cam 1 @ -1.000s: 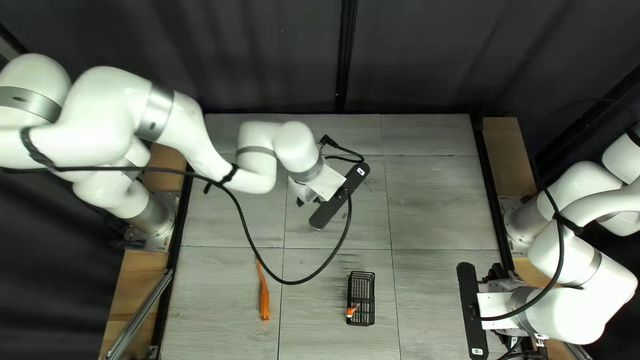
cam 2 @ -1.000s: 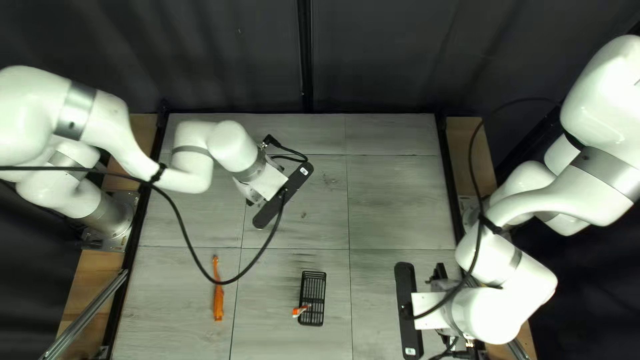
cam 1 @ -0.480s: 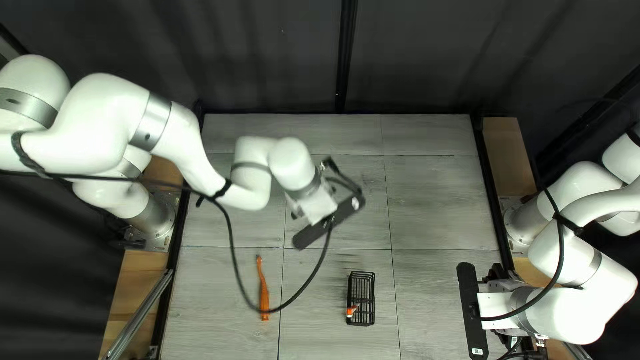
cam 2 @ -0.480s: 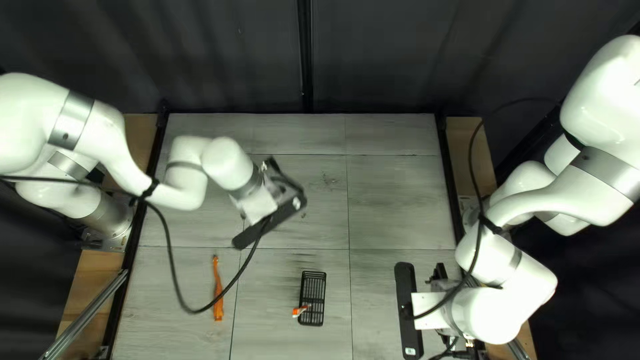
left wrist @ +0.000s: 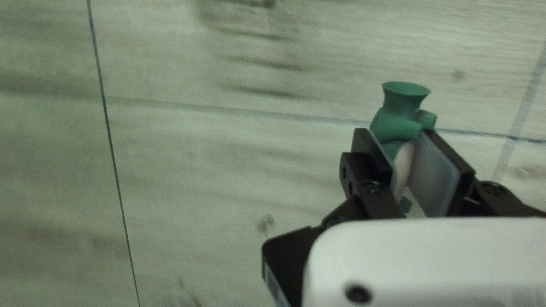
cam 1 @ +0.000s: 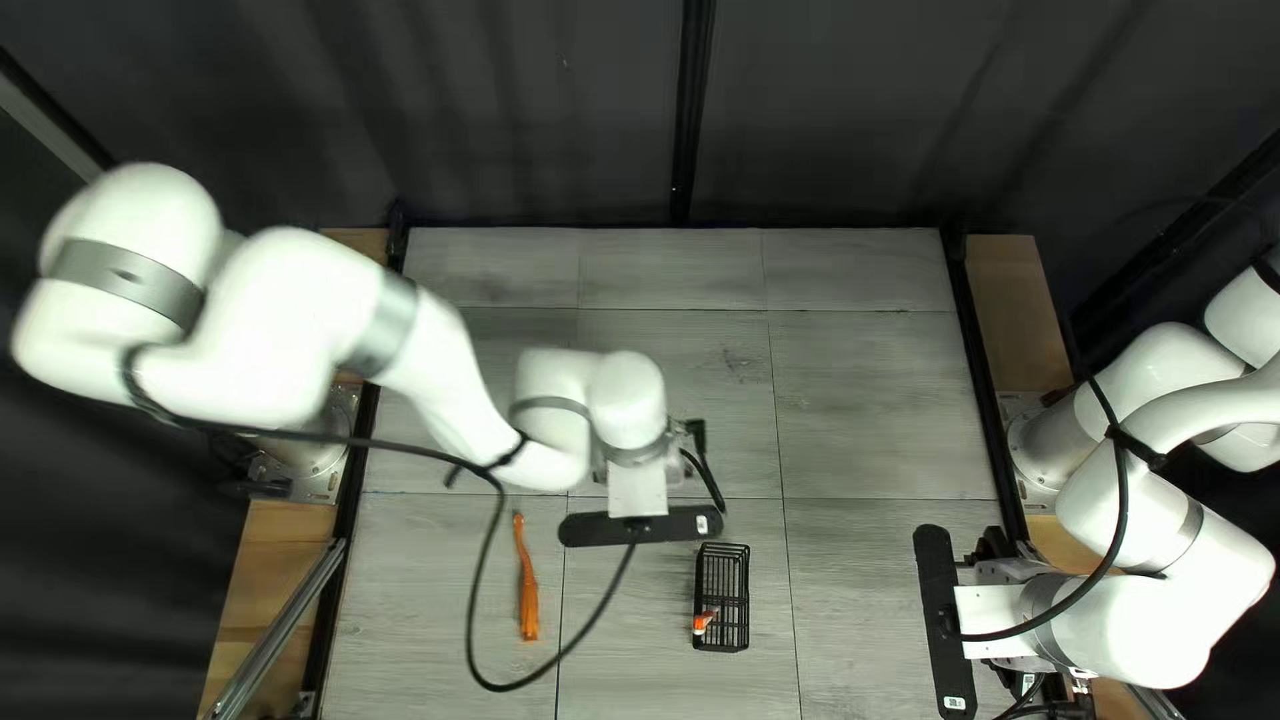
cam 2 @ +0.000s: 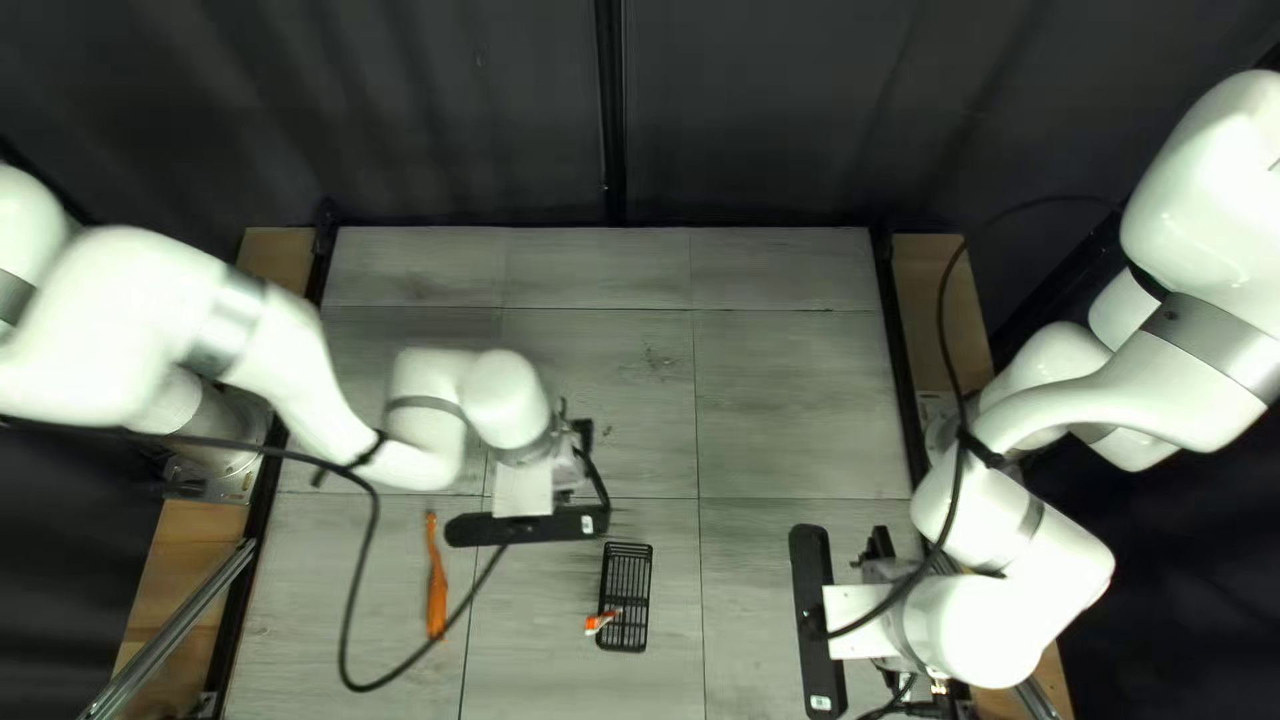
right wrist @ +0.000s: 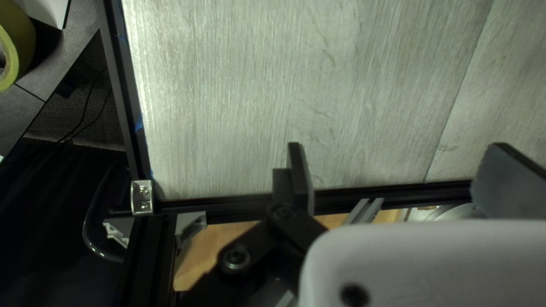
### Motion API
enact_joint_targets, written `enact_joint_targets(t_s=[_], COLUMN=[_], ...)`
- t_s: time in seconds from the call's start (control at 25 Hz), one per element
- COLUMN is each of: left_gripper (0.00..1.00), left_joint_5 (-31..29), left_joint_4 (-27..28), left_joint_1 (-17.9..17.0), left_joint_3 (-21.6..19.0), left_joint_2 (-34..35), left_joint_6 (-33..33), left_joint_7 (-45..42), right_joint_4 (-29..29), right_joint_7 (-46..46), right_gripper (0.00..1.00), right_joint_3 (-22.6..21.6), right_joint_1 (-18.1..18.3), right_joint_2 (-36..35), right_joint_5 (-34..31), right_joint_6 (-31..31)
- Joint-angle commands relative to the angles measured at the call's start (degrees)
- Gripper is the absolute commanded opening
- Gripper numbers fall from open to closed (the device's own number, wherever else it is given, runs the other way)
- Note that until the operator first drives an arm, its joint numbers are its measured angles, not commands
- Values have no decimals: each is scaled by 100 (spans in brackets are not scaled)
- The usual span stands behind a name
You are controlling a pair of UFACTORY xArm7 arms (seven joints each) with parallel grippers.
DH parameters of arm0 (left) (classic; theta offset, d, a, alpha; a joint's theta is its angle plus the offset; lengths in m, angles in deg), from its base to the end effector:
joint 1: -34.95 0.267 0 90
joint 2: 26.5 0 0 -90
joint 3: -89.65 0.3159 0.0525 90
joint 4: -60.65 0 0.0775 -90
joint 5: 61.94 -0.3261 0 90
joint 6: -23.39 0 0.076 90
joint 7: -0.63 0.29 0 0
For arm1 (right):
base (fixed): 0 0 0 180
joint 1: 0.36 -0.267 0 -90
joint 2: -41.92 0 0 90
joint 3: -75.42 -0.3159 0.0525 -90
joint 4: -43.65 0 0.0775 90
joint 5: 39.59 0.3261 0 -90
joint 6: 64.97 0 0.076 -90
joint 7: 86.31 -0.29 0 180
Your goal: Pick up toothbrushes and insert them into a toothbrush holder
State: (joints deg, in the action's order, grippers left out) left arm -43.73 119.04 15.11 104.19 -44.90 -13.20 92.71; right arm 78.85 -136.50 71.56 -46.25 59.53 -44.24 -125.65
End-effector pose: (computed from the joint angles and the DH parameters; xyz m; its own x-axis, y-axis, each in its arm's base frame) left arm 0.5128 -0.0737 0.0716 0.0993 -0.9872 0.1249 -0.9919 -0.1083 -0.0671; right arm 0.2077 0.2132 0.1517 0.9992 0.0304 -0.0242 0.0340 -0.9863 0.1616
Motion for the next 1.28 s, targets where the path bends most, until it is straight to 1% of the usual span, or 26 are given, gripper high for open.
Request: enact_joint_targets(t_s=[0.04, 0.16, 0.2, 0.24, 0.28, 0.4, 0.52, 0.72, 0.92, 1.04, 1.28], left_gripper=[0, 0, 0, 0, 0, 0, 0, 0, 0, 0, 0], left_joint_5=[112, 112, 200, 202, 119, -54, -144, -134, 22, 155, 337], left_joint_4=[196, 196, 34, -195, -284, -273, -71, -51, -228, -434, -461], left_joint_1=[84, 84, 97, 24, -66, -161, -106, -8, 163, 237, 389], left_joint_3=[-75, -75, -88, -74, -71, -124, -233, -391, -535, -688, -841], left_joint_2=[-217, -217, -148, -39, -4, -20, -140, -186, -110, -65, -93], left_joint_6=[-39, -39, 114, 383, 502, 542, 313, 277, 334, 582, 593], left_joint_7=[106, 106, 118, 18, -47, 82, 538, 1196, 1815, 2292, 2813], right_joint_4=[0, 0, 0, 0, 0, 0, 0, 0, 0, 0, 0], right_joint_7=[0, 0, 0, 0, 0, 0, 0, 0, 0, 0, 0], right_gripper=[100, 100, 100, 100, 100, 100, 100, 100, 100, 100, 100], right_joint_3=[0, 0, 0, 0, 0, 0, 0, 0, 0, 0, 0], right_joint_1=[0, 0, 0, 0, 0, 0, 0, 0, 0, 0, 0], right_joint_2=[0, 0, 0, 0, 0, 0, 0, 0, 0, 0, 0], right_joint_5=[0, 0, 0, 0, 0, 0, 0, 0, 0, 0, 0], right_joint_6=[0, 0, 0, 0, 0, 0, 0, 0, 0, 0, 0])
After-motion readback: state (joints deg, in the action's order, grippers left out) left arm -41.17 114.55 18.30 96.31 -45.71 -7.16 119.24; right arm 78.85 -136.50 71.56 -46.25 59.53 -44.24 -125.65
